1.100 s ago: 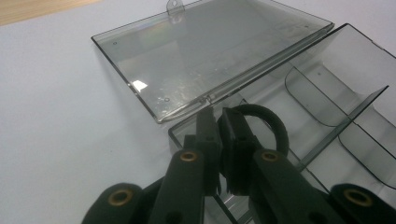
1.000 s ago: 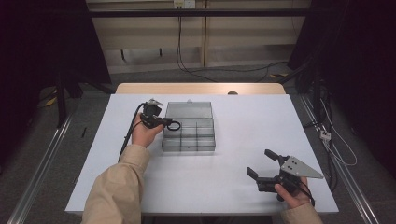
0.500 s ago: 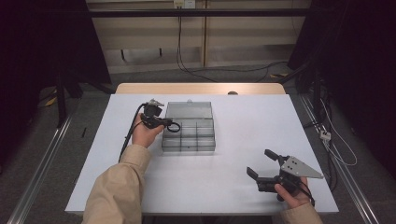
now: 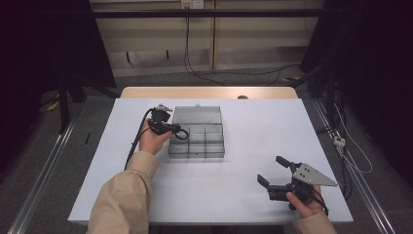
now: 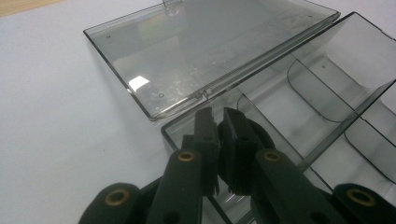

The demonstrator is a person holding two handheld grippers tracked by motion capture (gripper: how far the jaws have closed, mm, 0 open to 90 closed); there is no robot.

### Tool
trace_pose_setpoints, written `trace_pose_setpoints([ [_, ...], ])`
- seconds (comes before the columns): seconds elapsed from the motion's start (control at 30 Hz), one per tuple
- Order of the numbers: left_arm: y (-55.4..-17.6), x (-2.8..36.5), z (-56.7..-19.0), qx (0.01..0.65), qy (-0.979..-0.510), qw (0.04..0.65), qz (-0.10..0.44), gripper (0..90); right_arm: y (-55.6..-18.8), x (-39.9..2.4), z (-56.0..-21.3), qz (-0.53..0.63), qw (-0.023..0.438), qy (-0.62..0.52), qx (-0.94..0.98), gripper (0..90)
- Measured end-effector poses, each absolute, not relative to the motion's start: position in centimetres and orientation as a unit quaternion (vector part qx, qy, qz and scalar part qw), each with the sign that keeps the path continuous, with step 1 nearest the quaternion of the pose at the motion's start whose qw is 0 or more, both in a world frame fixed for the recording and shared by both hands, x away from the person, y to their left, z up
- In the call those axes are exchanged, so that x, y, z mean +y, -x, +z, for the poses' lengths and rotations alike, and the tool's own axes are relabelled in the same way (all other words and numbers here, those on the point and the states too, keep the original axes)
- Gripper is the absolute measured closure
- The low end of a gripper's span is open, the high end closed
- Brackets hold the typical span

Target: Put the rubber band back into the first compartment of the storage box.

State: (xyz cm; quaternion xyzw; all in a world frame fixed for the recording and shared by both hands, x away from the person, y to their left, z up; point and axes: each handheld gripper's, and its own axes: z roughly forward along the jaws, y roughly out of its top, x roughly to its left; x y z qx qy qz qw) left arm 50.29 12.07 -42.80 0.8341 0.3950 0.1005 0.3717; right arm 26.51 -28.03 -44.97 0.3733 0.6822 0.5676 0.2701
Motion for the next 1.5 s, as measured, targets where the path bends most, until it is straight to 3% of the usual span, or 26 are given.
trace_pose_setpoints([
  [1.5,-50.24,11.43,-43.29,0.398,-0.836,0.367,0.093,78.9,-26.52,-28.00,-44.98,0.569,0.269,-0.372,0.683,5.4],
])
